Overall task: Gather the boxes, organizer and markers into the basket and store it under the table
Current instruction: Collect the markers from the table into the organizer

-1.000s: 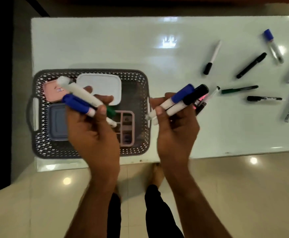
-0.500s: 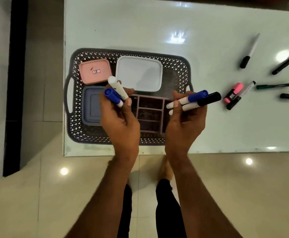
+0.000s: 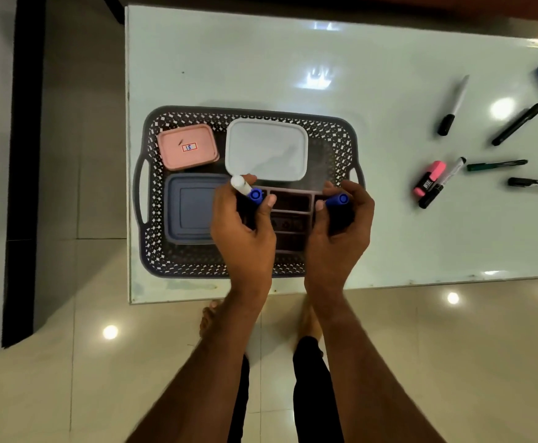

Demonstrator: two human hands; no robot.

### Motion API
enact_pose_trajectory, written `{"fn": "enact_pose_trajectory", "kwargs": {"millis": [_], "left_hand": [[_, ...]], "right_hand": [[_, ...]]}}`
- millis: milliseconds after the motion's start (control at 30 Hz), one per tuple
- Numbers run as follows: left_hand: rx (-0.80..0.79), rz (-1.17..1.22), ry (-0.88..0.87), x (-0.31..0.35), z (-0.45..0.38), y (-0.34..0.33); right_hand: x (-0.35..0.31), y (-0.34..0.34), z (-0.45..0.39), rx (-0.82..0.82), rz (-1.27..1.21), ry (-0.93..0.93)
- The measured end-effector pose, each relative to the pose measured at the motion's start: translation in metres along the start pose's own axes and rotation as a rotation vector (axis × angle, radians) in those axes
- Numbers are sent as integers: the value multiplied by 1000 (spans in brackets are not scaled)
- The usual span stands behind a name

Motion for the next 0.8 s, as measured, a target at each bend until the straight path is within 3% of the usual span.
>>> {"fn": "enact_pose_trajectory", "kwargs": {"millis": [133, 367, 800], "left_hand": [[5, -116, -108, 5, 5, -1], [-111, -89, -47, 6, 5, -6], [-31, -155, -54, 4, 2, -7]], "right_hand": [[2, -2, 0, -14, 67, 29], [1, -2, 1, -19, 110, 38], [4, -3, 1, -13, 93, 13]]}}
Point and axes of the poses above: each hand's wrist, its own z-axis away from the middle knuckle, its own y-axis out of the back of the hand, x = y × z, the point moved 9 cm from there along -z, towards the middle knuckle, and after that the axes turned 9 degrees about y, right-handed, at the moved point
